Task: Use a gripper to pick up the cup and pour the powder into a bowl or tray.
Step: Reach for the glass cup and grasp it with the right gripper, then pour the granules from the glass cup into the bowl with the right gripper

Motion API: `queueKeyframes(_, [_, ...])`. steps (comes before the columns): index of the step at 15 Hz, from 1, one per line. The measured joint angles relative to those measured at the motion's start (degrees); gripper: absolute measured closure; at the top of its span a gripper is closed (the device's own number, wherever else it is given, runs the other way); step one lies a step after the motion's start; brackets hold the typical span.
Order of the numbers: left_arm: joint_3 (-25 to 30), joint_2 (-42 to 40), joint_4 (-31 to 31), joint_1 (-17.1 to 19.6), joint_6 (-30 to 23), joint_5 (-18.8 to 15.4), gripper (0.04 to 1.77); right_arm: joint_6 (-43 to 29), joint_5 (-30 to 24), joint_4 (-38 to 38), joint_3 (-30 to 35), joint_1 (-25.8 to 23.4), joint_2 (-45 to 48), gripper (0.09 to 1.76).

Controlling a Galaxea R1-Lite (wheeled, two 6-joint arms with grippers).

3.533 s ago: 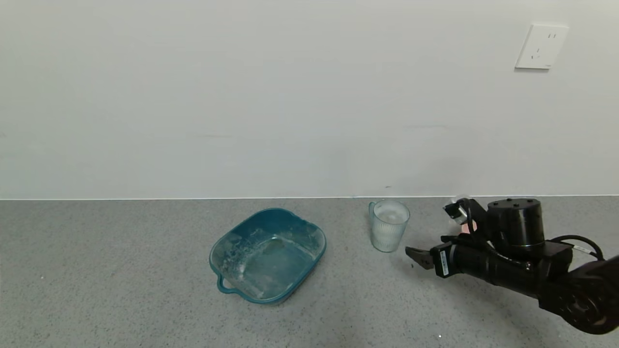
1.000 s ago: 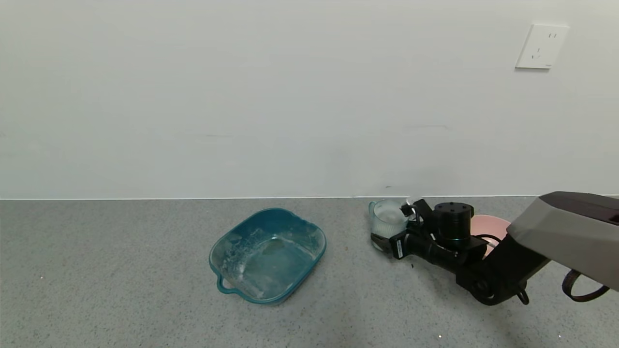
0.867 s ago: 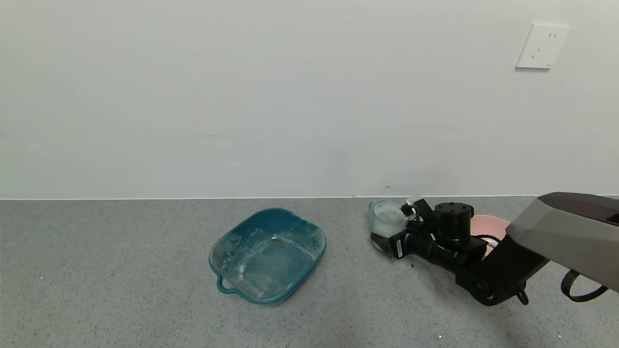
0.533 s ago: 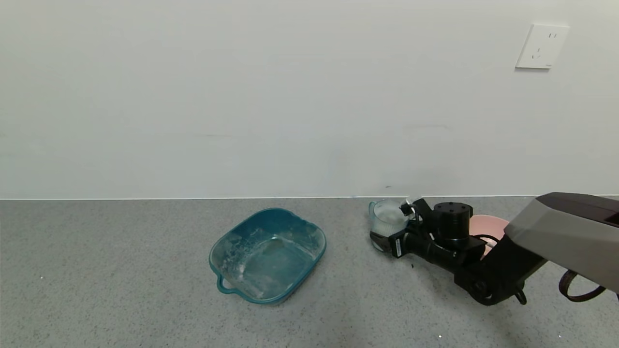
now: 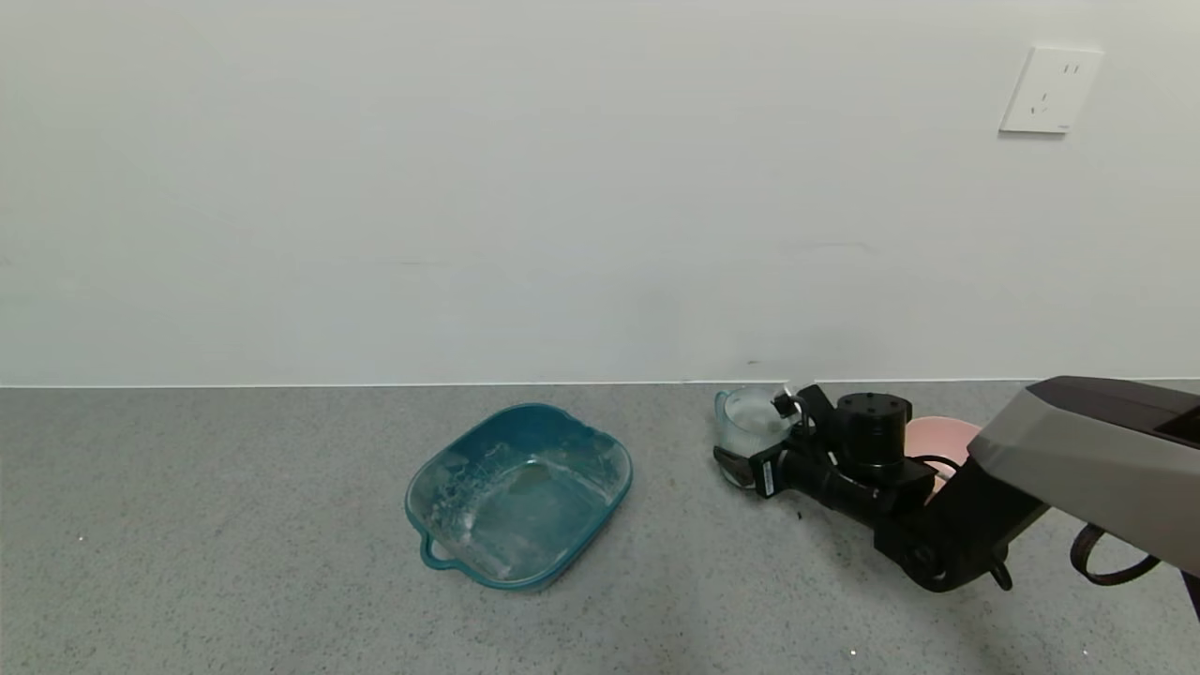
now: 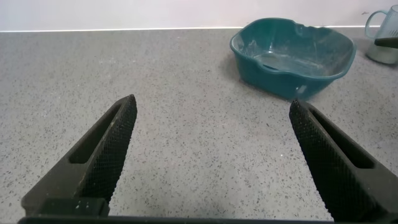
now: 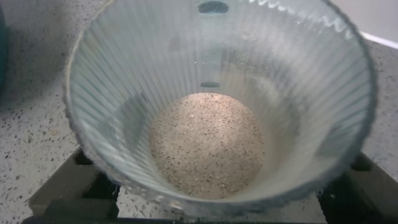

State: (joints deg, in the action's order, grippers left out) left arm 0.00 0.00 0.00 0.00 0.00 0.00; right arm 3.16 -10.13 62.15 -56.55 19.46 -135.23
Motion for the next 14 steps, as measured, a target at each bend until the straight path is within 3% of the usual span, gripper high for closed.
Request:
queueKeyframes(1, [0.0,0.0,0.0,0.0,0.0,0.0,0.05,0.0,0.0,0.4,0.0,0.1,-0.2,0.14])
queueKeyframes(3, [0.0,0.0,0.0,0.0,0.0,0.0,0.05,0.1,0.0,1.4,0.0,0.1,-0.5,0.43])
queueKeyframes(4, [0.0,0.0,0.0,0.0,0.0,0.0,0.05,0.1,-0.1,1.5,0.0,0.1,-0.5,0.47])
queueKeyframes(14, [0.0,0.0,0.0,0.0,0.0,0.0,0.05,0.1,-0.2,1.2,0.1,0.1,-0.4,0.48])
